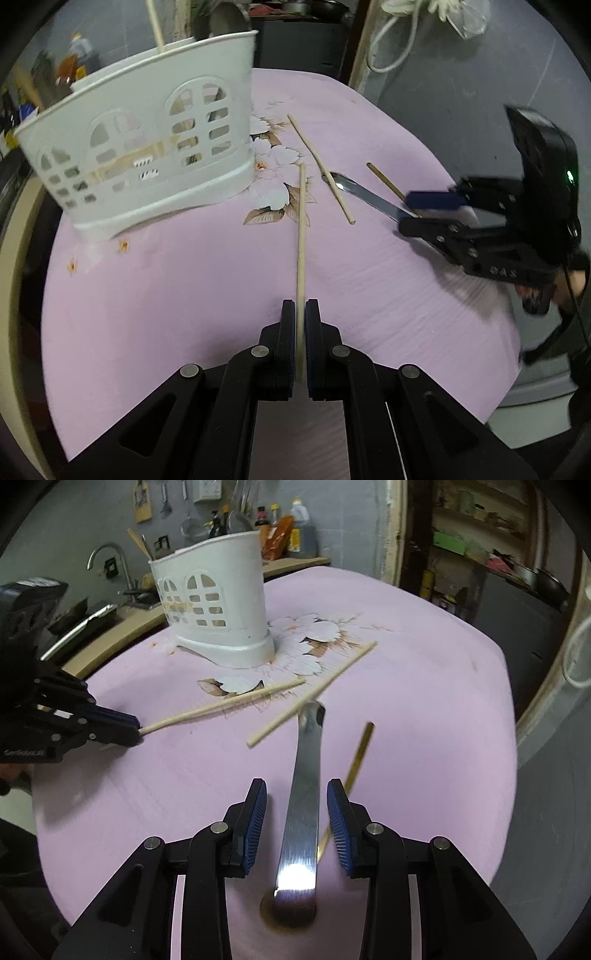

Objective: Organize utensils
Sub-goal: 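Lift the spatula with the right tool while the left tool lifts the chopstick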

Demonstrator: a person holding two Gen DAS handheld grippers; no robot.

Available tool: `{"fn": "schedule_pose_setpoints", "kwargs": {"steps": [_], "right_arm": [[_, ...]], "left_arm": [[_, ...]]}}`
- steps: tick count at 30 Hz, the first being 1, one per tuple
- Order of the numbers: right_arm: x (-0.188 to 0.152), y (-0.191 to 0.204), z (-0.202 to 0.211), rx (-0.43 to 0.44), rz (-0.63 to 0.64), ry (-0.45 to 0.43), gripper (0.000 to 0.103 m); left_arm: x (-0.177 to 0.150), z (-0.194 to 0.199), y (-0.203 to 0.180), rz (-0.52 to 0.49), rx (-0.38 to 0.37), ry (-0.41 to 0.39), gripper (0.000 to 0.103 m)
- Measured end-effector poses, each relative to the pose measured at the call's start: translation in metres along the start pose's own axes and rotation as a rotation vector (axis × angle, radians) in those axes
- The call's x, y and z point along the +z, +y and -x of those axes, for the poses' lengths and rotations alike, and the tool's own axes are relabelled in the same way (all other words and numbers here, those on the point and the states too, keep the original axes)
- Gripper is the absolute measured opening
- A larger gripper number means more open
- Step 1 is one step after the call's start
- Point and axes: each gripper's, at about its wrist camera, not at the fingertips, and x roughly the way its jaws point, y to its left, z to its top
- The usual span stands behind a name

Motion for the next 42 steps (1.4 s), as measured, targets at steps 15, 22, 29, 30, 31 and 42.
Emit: {"fn": "schedule_pose_setpoints", "kwargs": {"steps": [15,22,29,30,31,42], "right_arm": [[0.033,-0.013,-0.034,0.043,0.052,0.155,0.033],[0.037,-0.01,-0.036,0.029,0.049,0.192,0.029],[0.041,-0.002,-0.035,-0.044,0.076,0.251,0.014],[0.039,0.002,-0.033,-0.052,0.089,0.241,0.014],[0.036,0.004,-0.03,-0.054,0.091,0.223,0.014],[0.001,0.015,0.02,-0.029,-0.002,-0.152,0.014]], "left_arm": [[0.062,-0.053,-0.01,-0.131,0.062,0.08,0.031],[0.068,-0.065,-0.014,-0.156,0.103,0.115,0.008],[0.053,-0.046,-0.006,-0.059,0.043,0.065,0.002],[0.047,-0.04,-0.005,-0.05,0.035,0.035,0.002],[0.041,-0.035,-0.005,-0.045,0.035,0.016,0.002],[-0.003,0.02,0.003,0.088,-0.033,-0.331,0.002]]}}
